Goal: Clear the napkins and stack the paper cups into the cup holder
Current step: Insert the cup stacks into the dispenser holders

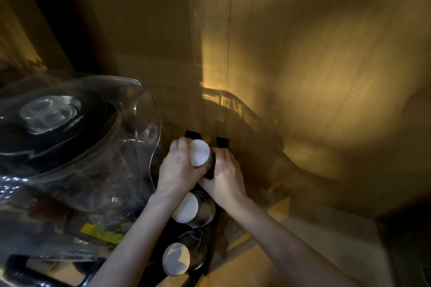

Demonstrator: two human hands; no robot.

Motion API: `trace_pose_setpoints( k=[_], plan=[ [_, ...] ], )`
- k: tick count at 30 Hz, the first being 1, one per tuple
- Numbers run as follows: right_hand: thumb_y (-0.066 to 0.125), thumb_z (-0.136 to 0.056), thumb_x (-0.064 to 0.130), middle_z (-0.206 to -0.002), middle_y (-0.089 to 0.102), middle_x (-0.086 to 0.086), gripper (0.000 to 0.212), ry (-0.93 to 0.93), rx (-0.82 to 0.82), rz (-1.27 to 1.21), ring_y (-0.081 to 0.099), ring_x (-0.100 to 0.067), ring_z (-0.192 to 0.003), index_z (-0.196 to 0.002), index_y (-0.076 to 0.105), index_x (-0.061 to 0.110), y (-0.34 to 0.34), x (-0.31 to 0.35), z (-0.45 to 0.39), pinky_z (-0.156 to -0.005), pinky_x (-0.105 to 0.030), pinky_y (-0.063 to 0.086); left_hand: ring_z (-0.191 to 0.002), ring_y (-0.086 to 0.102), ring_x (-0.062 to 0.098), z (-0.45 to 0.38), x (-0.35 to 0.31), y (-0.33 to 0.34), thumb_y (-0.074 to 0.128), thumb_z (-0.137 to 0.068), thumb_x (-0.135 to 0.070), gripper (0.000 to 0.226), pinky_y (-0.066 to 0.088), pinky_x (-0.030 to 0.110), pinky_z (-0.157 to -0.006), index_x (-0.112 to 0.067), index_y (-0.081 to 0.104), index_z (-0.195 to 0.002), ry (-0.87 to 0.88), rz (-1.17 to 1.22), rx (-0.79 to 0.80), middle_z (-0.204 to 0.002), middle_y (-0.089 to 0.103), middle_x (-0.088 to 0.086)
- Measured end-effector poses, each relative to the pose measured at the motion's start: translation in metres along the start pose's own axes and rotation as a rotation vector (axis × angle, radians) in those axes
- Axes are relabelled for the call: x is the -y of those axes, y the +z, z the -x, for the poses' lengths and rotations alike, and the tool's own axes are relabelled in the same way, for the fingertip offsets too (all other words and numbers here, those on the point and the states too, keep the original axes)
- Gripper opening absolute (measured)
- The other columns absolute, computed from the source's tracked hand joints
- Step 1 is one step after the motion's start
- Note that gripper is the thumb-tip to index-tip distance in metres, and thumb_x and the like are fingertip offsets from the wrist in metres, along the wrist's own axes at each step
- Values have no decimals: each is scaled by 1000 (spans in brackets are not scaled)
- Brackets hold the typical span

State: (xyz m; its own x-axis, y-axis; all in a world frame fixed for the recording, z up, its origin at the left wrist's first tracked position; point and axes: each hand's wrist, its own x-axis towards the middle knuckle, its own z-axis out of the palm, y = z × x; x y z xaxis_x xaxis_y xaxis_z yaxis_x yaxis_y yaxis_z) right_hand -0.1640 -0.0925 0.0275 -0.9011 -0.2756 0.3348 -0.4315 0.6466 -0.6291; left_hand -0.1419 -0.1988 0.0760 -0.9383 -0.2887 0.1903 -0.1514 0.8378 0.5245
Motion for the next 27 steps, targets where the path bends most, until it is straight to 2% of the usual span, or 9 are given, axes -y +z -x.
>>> trace_pose_setpoints(
  k=[3, 6, 9, 11, 13, 16, 19, 23, 27],
  plan=[
    [68, -74, 31, -112, 56, -14, 55, -52, 99, 183, 53, -34, -104, -118, 48, 4, -9, 3, -4, -87, -39, 41, -100, 58, 37, 2, -5, 0, 68, -75, -39, 62, 48, 41, -74, -5, 42, -119, -50, -55, 37, -118, 50, 14],
    [59, -82, 36, -119, 53, -13, 56, -123, 299, 327, 49, -32, -111, -126, 41, 7, -30, 7, -11, -92, -41, 38, -101, 57, 37, 2, -10, -1, 62, -79, -44, 60, 44, 38, -69, -3, 41, -118, -53, -123, 62, -118, 50, 15],
    [52, -87, 37, -123, 52, -14, 50, -210, 452, 477, 46, -32, -116, -127, 44, 7, -63, 6, -9, -94, -43, 37, -121, 46, 35, 7, -17, -2, 61, -80, -42, 64, 45, 42, -89, -2, 39, -126, 59, -336, 7, -131, 45, 18],
    [47, -90, 34, -118, 55, -12, 40, -247, 442, 542, 48, -31, -113, -121, 50, 8, -85, 0, 2, -92, -42, 38, -127, 44, 37, 18, -27, 1, 69, -73, -33, 65, 44, 46, -95, -4, 45, -126, 217, -439, -54, -132, 48, 20],
    [44, -92, 32, -113, 56, -11, 33, -227, 413, 563, 49, -29, -110, -115, 51, 9, -106, -7, 20, -90, -41, 39, -111, 58, 37, 32, -42, 11, 76, -64, -27, 53, 52, 46, -81, -6, 60, -109, 362, -459, -100, -112, 63, 18],
    [43, -92, 32, -111, 55, -8, 28, -150, 345, 585, 49, -27, -110, -110, 51, 12, -135, -25, 57, -92, -39, 38, -88, 66, 34, 53, -69, 31, 79, -57, -30, 37, 54, 40, -62, -9, 67, -85, 467, -442, -25, -85, 69, 11],
    [43, -91, 32, -113, 55, -8, 30, -8, 283, 599, 47, -26, -111, -113, 51, 13, -167, -50, 101, -93, -38, 37, -85, 67, 32, 74, -92, 57, 80, -52, -29, 36, 55, 36, -60, -11, 68, -81, 607, -425, 78, -83, 69, 9],
    [45, -90, 34, -122, 53, -5, 36, 248, 174, 624, 44, -24, -118, -120, 51, 14, -202, -87, 174, -99, -36, 37, -112, 59, 32, 113, -117, 104, 74, -62, -23, 46, 52, 40, -83, -10, 63, -105, 787, -311, 248, -113, 66, 13],
    [46, -90, 35, -137, 44, -6, 47, 536, 88, 611, 35, -24, -129, -132, 41, 16, -220, -120, 246, -106, -36, 32, -143, 18, 23, 155, -139, 146, 54, -83, -22, 64, 22, 39, -113, -11, 28, -141, 892, -299, 461, -155, 22, 8]
  ],
)
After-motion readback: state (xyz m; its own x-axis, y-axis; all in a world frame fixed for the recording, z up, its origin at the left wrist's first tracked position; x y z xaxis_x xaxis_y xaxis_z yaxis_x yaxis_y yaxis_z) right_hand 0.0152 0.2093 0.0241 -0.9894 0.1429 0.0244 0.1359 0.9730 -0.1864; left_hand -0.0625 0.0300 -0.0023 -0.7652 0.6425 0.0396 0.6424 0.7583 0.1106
